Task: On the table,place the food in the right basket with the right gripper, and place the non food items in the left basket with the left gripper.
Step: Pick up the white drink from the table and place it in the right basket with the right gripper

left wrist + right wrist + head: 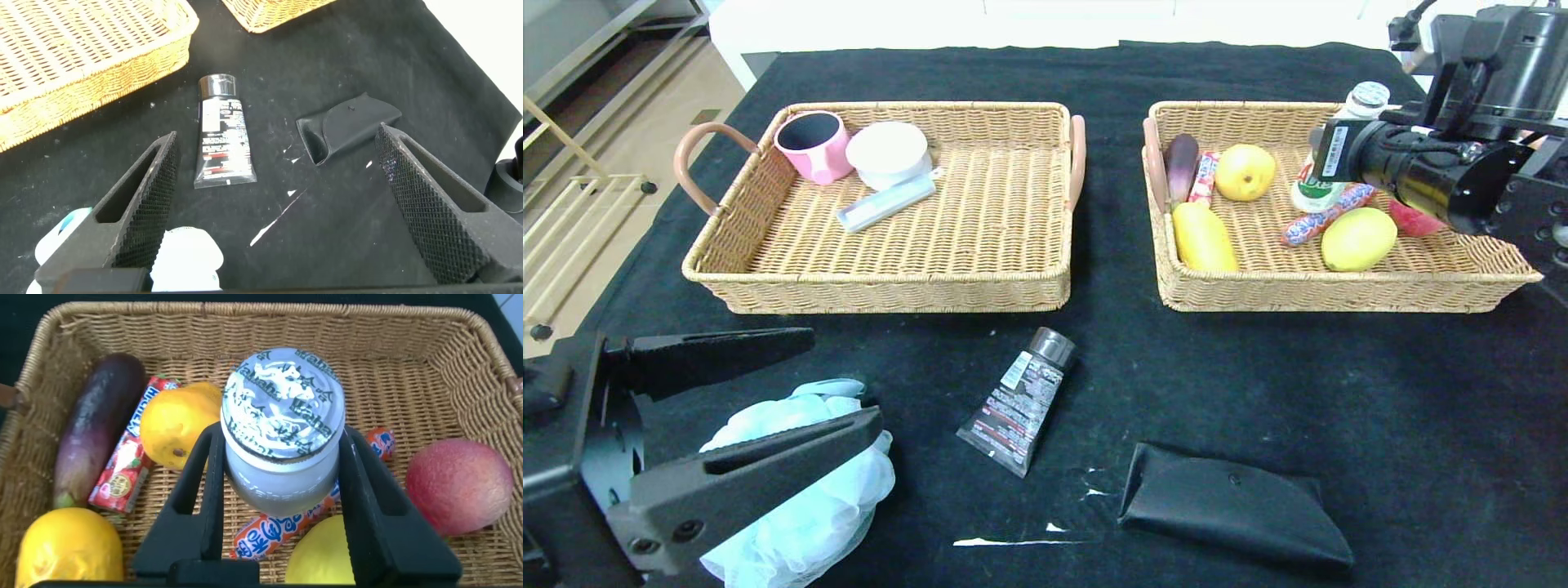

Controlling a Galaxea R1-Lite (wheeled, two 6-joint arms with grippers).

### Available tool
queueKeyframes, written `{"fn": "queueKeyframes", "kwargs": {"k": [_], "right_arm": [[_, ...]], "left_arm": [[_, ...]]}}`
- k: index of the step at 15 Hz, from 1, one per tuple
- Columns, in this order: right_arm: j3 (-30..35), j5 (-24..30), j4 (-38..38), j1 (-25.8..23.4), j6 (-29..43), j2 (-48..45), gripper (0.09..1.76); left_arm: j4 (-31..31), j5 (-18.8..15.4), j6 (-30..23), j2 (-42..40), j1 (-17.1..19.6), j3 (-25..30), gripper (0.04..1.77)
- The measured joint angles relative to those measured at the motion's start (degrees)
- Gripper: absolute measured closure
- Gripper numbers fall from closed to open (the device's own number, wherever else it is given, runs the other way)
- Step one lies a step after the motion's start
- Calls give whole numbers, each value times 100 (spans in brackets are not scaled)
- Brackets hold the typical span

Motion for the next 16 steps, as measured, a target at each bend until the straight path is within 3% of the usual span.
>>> {"fn": "queueKeyframes", "kwargs": {"k": [6, 11, 16], "right_arm": [[-67, -6, -22, -56, 201, 112, 98], [-9, -13, 0, -61, 201, 72, 59], [446, 129, 154, 154, 71, -373, 38]], "left_arm": [[5, 0, -2, 17, 0, 0, 9], [5, -2, 11, 20, 0, 0, 9], [7, 0, 33, 22, 0, 9, 9]]}}
